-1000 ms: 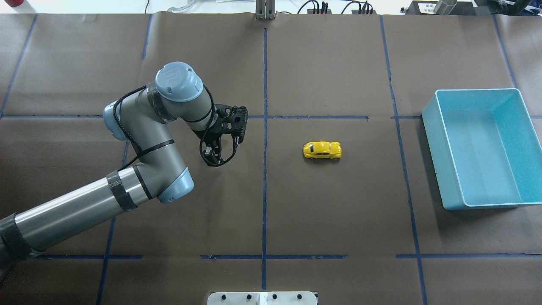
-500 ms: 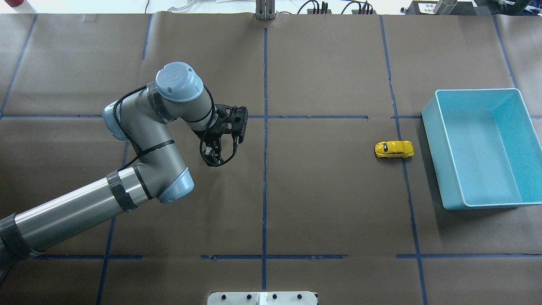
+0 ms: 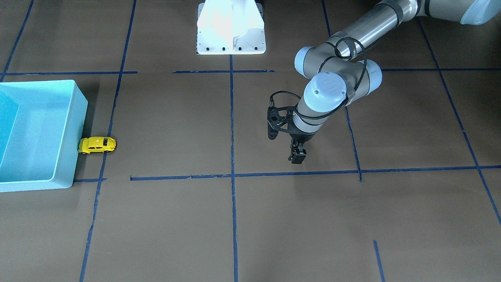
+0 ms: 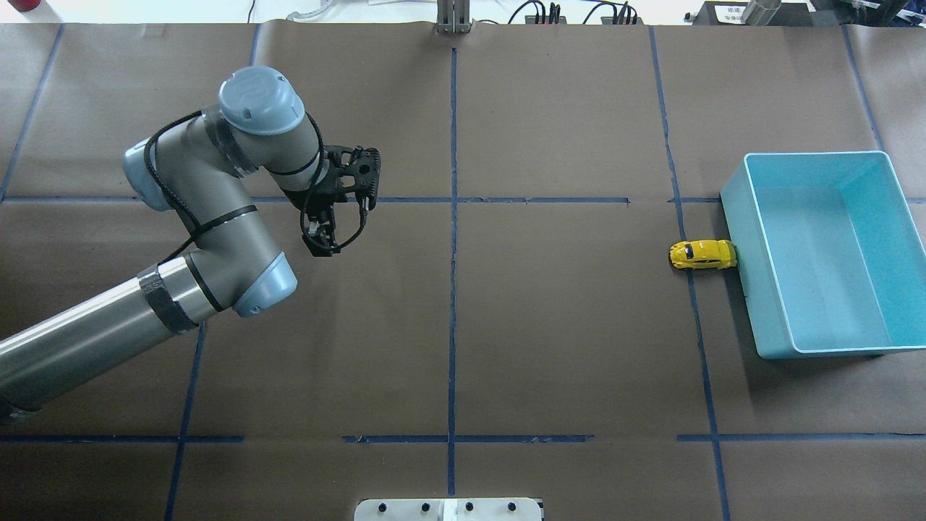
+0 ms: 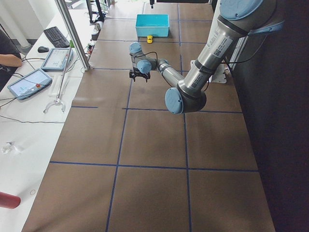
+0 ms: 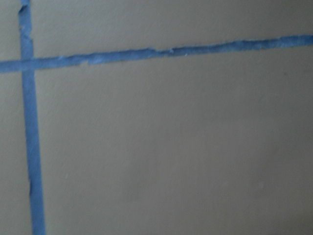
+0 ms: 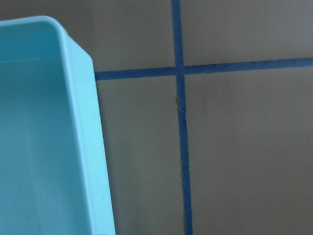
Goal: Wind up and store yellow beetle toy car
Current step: 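Retract the left arm while the right gripper moves over the car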
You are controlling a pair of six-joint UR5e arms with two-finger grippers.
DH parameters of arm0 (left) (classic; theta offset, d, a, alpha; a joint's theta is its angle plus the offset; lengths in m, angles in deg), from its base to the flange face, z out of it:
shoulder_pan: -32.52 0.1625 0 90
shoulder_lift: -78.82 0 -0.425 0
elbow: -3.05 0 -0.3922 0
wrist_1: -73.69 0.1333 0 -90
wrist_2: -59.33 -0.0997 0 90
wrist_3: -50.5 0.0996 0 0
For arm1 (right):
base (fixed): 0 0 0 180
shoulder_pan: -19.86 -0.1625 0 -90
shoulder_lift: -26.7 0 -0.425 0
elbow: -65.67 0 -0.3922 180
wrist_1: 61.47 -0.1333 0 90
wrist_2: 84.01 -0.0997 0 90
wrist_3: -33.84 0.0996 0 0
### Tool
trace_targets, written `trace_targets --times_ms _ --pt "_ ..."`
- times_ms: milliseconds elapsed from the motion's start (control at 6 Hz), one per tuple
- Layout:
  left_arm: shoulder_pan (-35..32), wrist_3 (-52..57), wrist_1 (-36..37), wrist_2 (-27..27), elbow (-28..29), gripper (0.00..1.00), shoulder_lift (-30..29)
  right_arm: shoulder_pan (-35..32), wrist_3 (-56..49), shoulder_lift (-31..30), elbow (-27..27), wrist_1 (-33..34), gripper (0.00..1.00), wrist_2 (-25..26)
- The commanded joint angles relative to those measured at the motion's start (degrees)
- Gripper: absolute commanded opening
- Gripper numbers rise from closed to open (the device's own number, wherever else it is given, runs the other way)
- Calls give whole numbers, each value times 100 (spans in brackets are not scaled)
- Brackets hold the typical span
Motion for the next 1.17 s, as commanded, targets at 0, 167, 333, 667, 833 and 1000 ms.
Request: trace_targets --times_ms 0,167,333,667,833,1000 --pt "-442 -43 441 20 -66 100 196 381 3 283 745 26 100 309" --pt "-783 -52 503 21 -66 100 327 469 11 468 879 43 100 285" --pt "-1109 -61 930 99 -101 100 354 870 -41 583 1220 43 100 320" --pt "-1489 -78 970 710 -154 100 1114 1155 -1291 899 1433 35 100 364" --pt "-1890 -322 1030 715 -119 100 1189 1417 -1985 901 1686 35 100 521" --pt "-2242 -1021 996 732 -119 100 1555 1541 -2958 910 1767 8 100 653"
